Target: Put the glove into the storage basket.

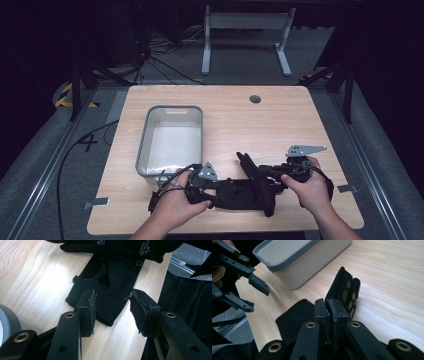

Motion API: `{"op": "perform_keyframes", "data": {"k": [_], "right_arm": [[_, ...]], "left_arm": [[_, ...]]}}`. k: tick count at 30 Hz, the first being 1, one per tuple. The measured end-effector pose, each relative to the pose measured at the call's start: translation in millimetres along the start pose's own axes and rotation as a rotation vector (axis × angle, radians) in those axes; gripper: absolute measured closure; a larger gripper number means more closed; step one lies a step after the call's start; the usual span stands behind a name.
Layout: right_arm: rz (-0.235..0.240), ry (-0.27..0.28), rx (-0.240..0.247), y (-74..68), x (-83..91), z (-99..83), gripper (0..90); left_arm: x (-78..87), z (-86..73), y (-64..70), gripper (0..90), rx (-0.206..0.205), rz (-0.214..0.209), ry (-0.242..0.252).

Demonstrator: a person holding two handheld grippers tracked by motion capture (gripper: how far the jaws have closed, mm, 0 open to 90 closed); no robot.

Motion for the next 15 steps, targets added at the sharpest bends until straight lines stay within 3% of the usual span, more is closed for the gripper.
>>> {"op": "perform_keyframes", "data": {"k": [4,7,15], "right_arm": [[-0.035,-0.005,-0.002,8.8,6.6,-4.4,84.8],[-0.075,-0.032,-0.005,21.6,11.0,-10.4,84.7],[-0.138,-0.097,-0.003,39.4,10.5,-22.9,84.6]], "left_arm": [[-0.3,0.0,-0.4,56.0,-0.001,0.002,0.001],[-0.7,-0.2,-0.5,56.0,0.002,0.004,0.001],[-2.4,-0.2,-0.1,56.0,0.002,-0.001,-0.004]]}}
Point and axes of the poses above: each handheld gripper's, and its own axes: x roughly backward along the jaws, z roughly out of its top, y roughly to its right, the point moved 1 cm from there along -x, roughly forward along the jaws, and after that the axes turned 11 degrees about -z, right-handed, at the moved point
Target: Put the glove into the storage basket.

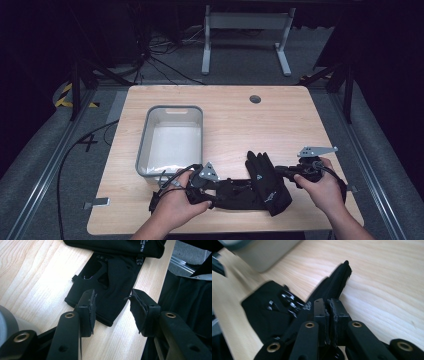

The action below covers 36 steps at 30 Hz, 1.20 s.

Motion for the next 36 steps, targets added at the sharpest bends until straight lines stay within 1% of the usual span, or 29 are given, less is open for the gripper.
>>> {"op": "perform_keyframes", "data": {"k": [1,3,7,13,17,18,21,22,26,27,32,33,34,36], "right_arm": [[-0.007,-0.007,0.001,2.1,-1.4,-2.0,84.6],[-0.015,-0.02,-0.012,6.0,-4.4,-5.6,84.5],[-0.036,-0.04,-0.008,11.1,-9.2,-9.8,84.0],[-0.069,-0.075,0.009,15.4,-16.4,-14.3,81.8],[-0.091,-0.079,0.017,18.3,-18.3,-16.3,78.1],[-0.094,-0.075,0.023,19.2,-17.8,-16.2,75.5],[-0.1,-0.075,0.024,20.2,-16.3,-15.5,73.3],[-0.104,-0.074,0.025,20.5,-15.6,-15.1,72.4],[-0.113,-0.061,0.03,23.5,-10.6,-11.5,70.0],[-0.117,-0.059,0.033,24.0,-9.1,-10.4,69.7],[-0.126,-0.046,0.07,22.5,-0.7,-4.8,68.5],[-0.128,-0.044,0.079,21.6,1.1,-3.6,68.1],[-0.128,-0.046,0.084,21.1,2.7,-2.7,68.0],[-0.121,-0.044,0.089,21.2,5.0,-0.6,67.2]], "left_arm": [[-0.8,-0.1,-0.1,56.1,0.0,0.002,-0.002],[-2.4,-0.2,-0.1,56.0,0.001,-0.003,-0.008],[-4.4,-0.2,0.6,56.1,0.001,-0.006,-0.009],[-5.5,0.4,2.6,56.3,-0.007,-0.006,-0.005],[-6.9,1.1,3.7,56.4,-0.014,-0.006,-0.004],[-7.1,1.5,3.9,56.5,-0.016,-0.009,-0.007],[-8.8,2.3,5.4,56.6,-0.018,-0.014,-0.003],[-8.9,2.6,6.1,56.6,-0.016,-0.018,-0.01],[-10.6,5.1,7.5,56.7,-0.031,-0.021,-0.001],[-10.9,5.6,8.0,56.8,-0.026,-0.024,-0.001],[-13.4,10.1,9.3,57.0,-0.038,-0.032,0.011],[-13.7,11.8,10.1,57.0,-0.035,-0.039,0.012],[-14.8,13.8,10.6,57.0,-0.037,-0.04,0.024],[-16.3,20.5,12.6,57.0,-0.052,-0.04,0.023]]}}
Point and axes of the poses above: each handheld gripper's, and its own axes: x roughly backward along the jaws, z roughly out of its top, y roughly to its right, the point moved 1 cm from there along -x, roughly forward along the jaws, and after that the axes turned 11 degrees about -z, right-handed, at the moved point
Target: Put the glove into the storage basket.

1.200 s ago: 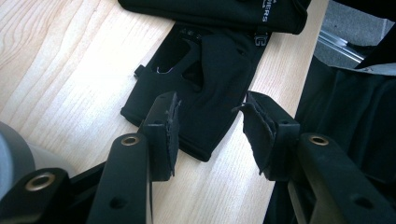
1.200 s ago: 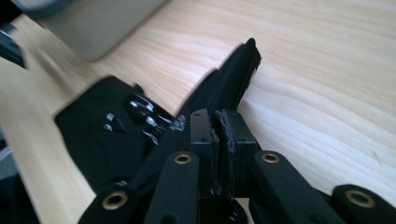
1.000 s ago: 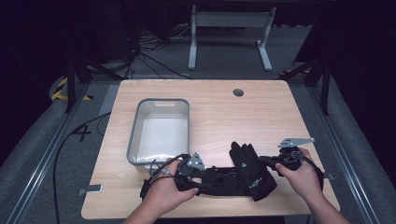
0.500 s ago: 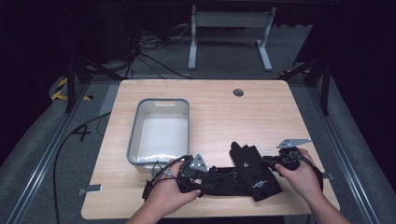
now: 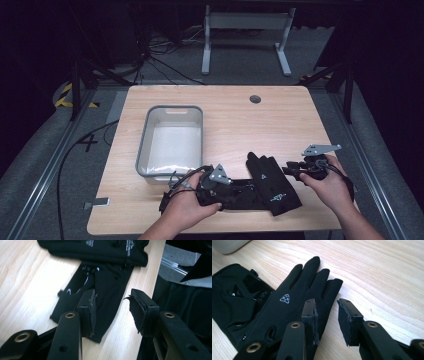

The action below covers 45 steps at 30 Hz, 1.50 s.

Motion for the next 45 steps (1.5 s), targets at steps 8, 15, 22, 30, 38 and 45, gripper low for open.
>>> {"op": "perform_keyframes", "data": {"k": [8,15,22,30,38,45], "right_arm": [[0.012,-0.002,-0.024,7.7,3.2,2.3,66.7],[0.014,0.024,-0.067,14.9,6.9,-3.4,66.4],[0.012,0.026,-0.094,21.6,13.1,-11.7,65.9],[0.002,0.027,-0.121,26.7,20.3,-19.9,65.4],[0.012,0.03,-0.13,26.0,20.5,-23.3,64.1],[0.039,0.037,-0.141,25.4,19.7,-24.2,62.6]], "left_arm": [[-13.0,17.9,3.8,57.0,-0.035,-0.032,-0.006],[-39.7,37.7,8.3,56.7,-0.067,-0.086,-0.017],[-72.4,54.1,10.8,56.5,-0.098,-0.134,-0.047],[-103.8,60.1,7.2,56.5,-0.086,-0.181,-0.044],[-129.6,57.1,6.7,52.1,-0.079,-0.17,-0.061],[-137.4,53.6,4.2,45.4,-0.077,-0.133,-0.09]]}}
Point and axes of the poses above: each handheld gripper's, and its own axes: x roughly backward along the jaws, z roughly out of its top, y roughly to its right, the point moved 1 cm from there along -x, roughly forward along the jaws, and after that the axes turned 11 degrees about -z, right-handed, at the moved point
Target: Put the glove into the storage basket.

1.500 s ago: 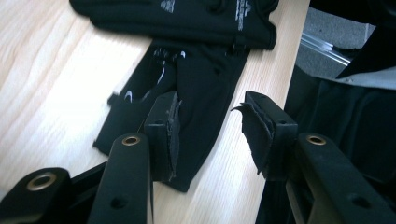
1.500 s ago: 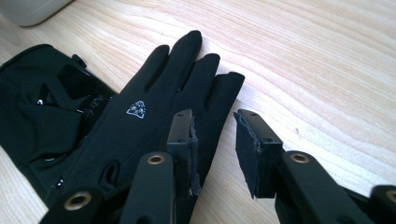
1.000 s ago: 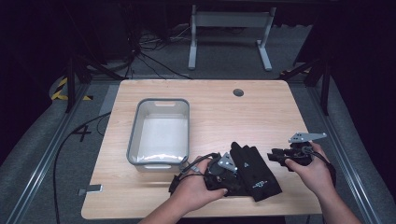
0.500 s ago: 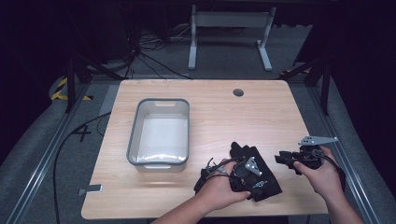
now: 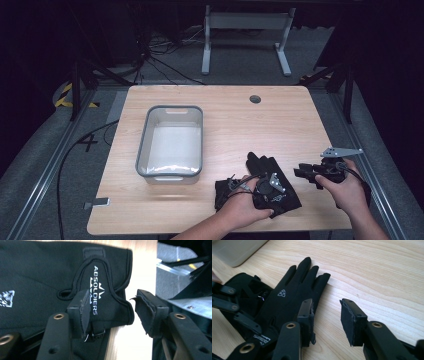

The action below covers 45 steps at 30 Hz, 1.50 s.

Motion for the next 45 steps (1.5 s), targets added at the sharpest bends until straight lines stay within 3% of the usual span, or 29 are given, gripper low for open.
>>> {"op": "perform_keyframes", "data": {"k": [6,8,14,16,18,21,24,25,26,31,37,42,45], "right_arm": [[0.009,0.004,0.003,-2.6,-1.7,1.2,61.7],[0.01,0.001,0.004,-2.4,-3.0,0.6,61.6],[0.015,-0.001,0.001,-3.7,-4.4,0.4,61.3],[0.016,0.0,0.006,-4.1,-4.2,1.2,61.7],[0.016,0.0,0.006,-4.2,-4.1,1.4,61.8],[0.017,-0.001,0.007,-4.0,-3.8,1.8,62.0],[0.017,-0.002,0.006,-3.4,-4.1,1.8,61.9],[0.016,-0.002,0.005,-3.1,-4.3,1.7,61.9],[0.016,-0.001,0.005,-2.4,-4.6,1.5,61.9],[0.017,-0.002,0.003,-1.0,-5.0,1.1,62.0],[0.016,-0.002,0.014,-2.7,-4.0,4.3,62.4],[0.023,0.003,0.046,-7.7,-6.2,16.2,63.0],[0.04,-0.001,0.08,-14.5,-15.3,27.4,63.3]], "left_arm": [[-7.1,-1.2,-0.8,40.6,0.005,-0.002,0.006],[-9.6,-1.3,1.1,38.4,-0.001,0.015,0.002],[-16.7,-1.6,9.3,37.6,-0.092,0.102,-0.047],[-17.1,-1.2,11.1,45.4,-0.112,0.137,-0.061],[-15.8,-0.5,9.4,47.6,-0.116,0.144,-0.062],[-10.4,-2.1,3.5,59.1,-0.072,0.114,-0.029],[-3.2,-3.5,-4.9,69.4,0.0,0.042,0.016],[0.1,-4.2,-7.6,72.9,0.029,-0.001,0.03],[1.1,-4.6,-8.8,78.3,0.04,-0.009,0.033],[6.3,-4.1,-8.3,83.4,0.043,-0.027,0.041],[19.8,1.1,-0.6,83.9,0.01,-0.018,0.066],[31.1,3.4,4.2,83.7,-0.007,-0.003,0.07],[33.4,0.4,3.1,83.7,0.005,-0.003,0.07]]}}
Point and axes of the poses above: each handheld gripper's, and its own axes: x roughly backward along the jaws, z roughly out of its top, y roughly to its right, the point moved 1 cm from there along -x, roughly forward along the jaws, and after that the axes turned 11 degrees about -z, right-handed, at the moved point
